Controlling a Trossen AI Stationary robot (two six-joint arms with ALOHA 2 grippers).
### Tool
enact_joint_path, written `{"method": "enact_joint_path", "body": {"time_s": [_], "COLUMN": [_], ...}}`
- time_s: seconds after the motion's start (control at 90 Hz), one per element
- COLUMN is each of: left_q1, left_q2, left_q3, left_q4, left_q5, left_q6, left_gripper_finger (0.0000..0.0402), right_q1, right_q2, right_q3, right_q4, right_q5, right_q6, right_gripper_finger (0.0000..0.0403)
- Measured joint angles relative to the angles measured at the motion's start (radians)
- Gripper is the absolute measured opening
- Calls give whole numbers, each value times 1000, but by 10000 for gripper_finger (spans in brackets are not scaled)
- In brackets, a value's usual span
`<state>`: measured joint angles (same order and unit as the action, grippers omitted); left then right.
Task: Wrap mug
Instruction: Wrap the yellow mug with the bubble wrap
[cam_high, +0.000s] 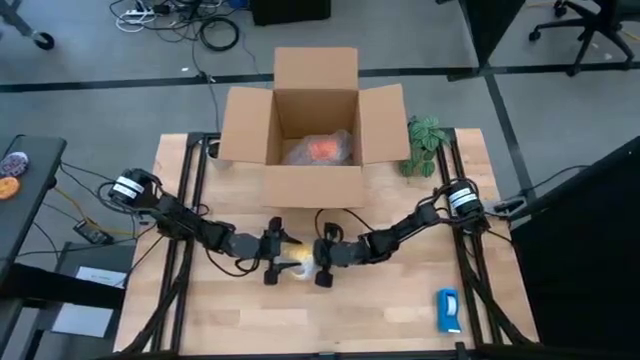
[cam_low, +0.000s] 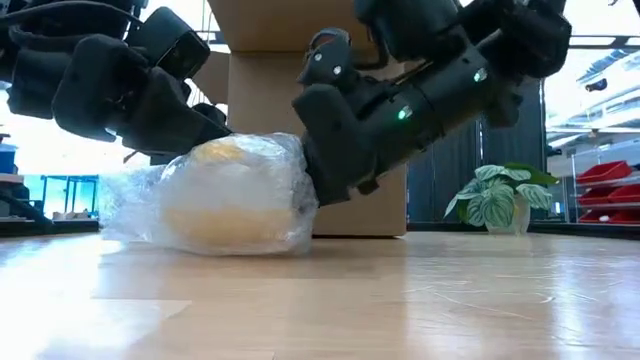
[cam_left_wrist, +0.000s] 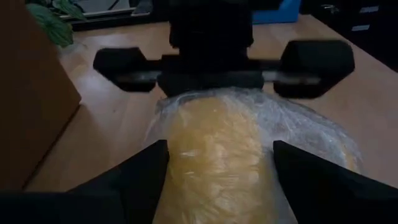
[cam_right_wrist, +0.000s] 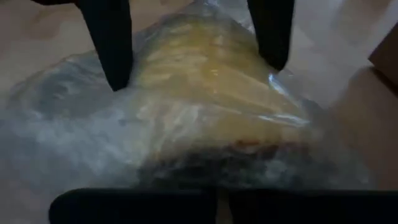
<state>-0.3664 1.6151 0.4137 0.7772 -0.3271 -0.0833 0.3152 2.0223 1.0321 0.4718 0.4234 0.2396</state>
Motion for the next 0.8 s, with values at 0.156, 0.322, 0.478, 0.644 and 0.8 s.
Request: {"method": "enact_joint_path", "body": {"time_s": [0.156, 0.322, 0.478, 0.644, 0.8], "left_q1": [0, 1, 1, 1, 5], "left_q2": [0, 0, 0, 1, 1], "left_q3": [0, 0, 0, 1, 10], "left_q4": [-5, -3, 3, 10, 5], "left_q5": [13, 26, 28, 33, 32], "left_q6": [2, 2, 2, 24, 29], "left_gripper_finger": [268, 261, 253, 252, 252], "right_q1": [49, 94, 109, 50, -16], "right_q2": [-76, -116, -139, -66, 31], "right_q3": [0, -1, -1, -2, -6], "right_q4": [-183, -312, -269, -96, 121], "right_q5": [38, 162, 196, 137, -15], "right_q6": [89, 171, 153, 61, 4], "right_gripper_finger": [0, 0, 0, 0, 0]}}
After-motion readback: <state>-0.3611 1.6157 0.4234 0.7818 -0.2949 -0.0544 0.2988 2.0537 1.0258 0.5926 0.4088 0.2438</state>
